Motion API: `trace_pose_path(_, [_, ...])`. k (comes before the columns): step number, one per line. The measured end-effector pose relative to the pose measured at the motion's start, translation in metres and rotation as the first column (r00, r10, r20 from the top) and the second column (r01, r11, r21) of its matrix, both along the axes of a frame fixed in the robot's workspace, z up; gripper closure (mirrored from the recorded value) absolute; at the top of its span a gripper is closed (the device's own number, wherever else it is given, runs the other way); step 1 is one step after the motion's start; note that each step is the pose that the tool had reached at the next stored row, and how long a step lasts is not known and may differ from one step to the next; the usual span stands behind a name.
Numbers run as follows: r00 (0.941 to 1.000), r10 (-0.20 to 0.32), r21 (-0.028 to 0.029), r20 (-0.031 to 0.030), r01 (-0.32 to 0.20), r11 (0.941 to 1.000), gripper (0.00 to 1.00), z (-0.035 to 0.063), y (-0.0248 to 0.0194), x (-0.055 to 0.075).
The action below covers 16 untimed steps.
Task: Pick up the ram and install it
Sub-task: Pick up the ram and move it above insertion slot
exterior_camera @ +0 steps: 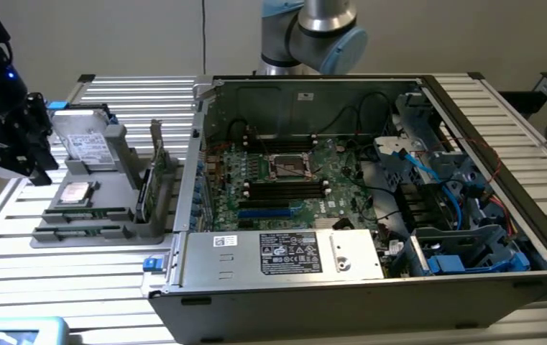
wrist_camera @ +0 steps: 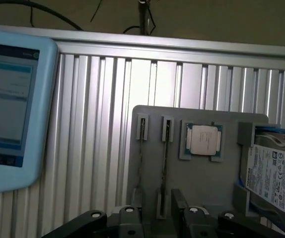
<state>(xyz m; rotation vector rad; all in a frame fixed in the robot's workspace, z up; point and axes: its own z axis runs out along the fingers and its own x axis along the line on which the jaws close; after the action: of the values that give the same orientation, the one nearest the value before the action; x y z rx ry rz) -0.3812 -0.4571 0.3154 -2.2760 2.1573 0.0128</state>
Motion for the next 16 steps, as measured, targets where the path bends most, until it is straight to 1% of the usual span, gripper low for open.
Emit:
trace_pose_path(6, [0.9999, 0.010, 0.0001, 0.0001, -0.010, 0.9999, 0.64, -0.0109, -0.0045, 0.011])
trace_pose_path(10, [0.9999, 0.016, -0.0001, -0.0002, -0.016, 0.9999, 0.64, -0.0180, -0.0053, 0.012])
trace_pose_path(16, [0.9998, 0.018, -0.0001, -0.0002, -0.018, 0.9998, 0.64, -0.0291, -0.0081, 0.012])
